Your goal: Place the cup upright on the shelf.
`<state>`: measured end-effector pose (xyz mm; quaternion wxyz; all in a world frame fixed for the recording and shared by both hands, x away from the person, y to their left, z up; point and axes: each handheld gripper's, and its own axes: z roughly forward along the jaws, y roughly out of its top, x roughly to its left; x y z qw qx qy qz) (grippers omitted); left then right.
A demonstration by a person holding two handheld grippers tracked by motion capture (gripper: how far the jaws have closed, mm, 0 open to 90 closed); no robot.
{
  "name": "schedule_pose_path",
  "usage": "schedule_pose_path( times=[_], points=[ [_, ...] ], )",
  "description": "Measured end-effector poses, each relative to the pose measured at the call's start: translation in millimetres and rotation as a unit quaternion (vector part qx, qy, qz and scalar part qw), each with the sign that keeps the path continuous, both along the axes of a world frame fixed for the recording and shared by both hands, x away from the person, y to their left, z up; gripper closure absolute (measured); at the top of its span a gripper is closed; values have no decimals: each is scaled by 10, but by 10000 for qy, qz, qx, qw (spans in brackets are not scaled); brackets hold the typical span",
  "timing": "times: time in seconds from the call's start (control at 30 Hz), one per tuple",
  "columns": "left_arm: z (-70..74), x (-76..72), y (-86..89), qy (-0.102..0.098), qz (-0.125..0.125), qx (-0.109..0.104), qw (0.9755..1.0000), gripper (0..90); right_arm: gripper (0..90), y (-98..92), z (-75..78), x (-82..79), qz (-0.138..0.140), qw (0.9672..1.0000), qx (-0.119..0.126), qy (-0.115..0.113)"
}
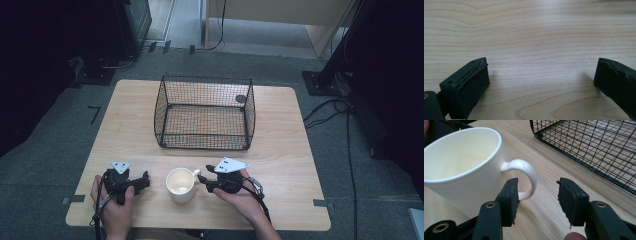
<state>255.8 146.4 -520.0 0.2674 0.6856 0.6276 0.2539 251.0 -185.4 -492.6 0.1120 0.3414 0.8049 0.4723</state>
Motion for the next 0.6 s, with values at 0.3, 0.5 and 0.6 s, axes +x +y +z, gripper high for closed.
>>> schedule_pose_path(
  times=[0.3,0.5,0.6],
  points=[
    [0,2,-2,-3,-22,0,10000,0,483,71,-17,43,362,9993,-78,-64],
    [0,2,-3,-3,-24,-3,10000,0,480,33,-8,25,516,9986,-8,-68],
    [0,2,-5,-3,-26,-9,10000,0,476,26,1,4,605,9981,29,-60]
  ],
)
